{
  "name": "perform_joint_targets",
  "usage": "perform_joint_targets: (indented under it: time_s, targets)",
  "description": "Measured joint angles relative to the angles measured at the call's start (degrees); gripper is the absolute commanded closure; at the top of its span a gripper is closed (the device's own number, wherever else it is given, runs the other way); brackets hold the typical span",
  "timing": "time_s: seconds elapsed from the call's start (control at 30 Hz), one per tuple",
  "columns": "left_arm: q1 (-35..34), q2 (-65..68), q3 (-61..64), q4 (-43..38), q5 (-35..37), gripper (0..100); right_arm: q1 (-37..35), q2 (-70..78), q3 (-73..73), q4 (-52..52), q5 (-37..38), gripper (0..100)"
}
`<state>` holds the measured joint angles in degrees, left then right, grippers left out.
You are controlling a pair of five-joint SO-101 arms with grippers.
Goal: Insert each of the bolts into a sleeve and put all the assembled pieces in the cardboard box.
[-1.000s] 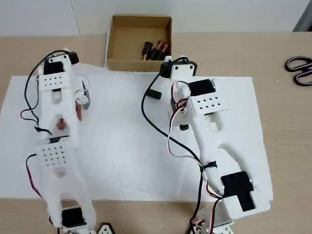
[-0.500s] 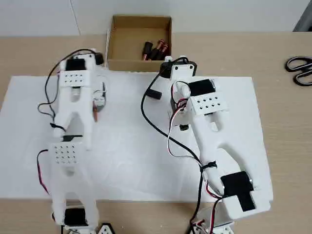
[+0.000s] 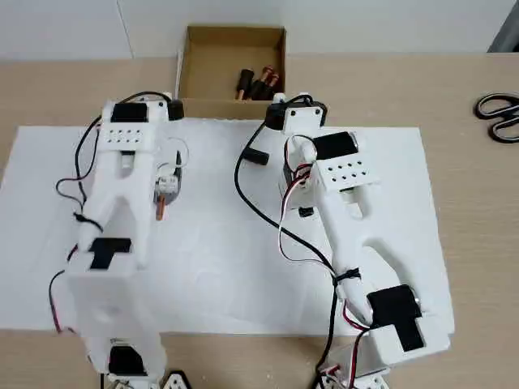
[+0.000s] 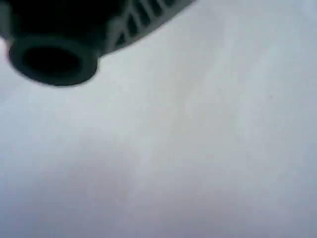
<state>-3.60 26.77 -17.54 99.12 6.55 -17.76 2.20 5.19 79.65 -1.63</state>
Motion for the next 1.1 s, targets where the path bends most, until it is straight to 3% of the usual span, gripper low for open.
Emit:
perform_joint_targets:
  time_s: [0.2,0.4,0.83,1.1]
  targets:
    - [0.0,-3.1,12.0,-5.3,-1.1,96,0.0,0.0,0.0,0.0,0.0,99.5]
    - [0.0,-3.7,13.5,-9.1,-1.1,86,0.0,0.0,0.0,0.0,0.0,99.5]
    - [0.0,-2.4,13.9,-14.2,-1.0,86,0.0,0.0,0.0,0.0,0.0,99.5]
    - [0.0,0.2,13.8,-16.2,2.6,89,0.0,0.0,0.0,0.0,0.0,99.5]
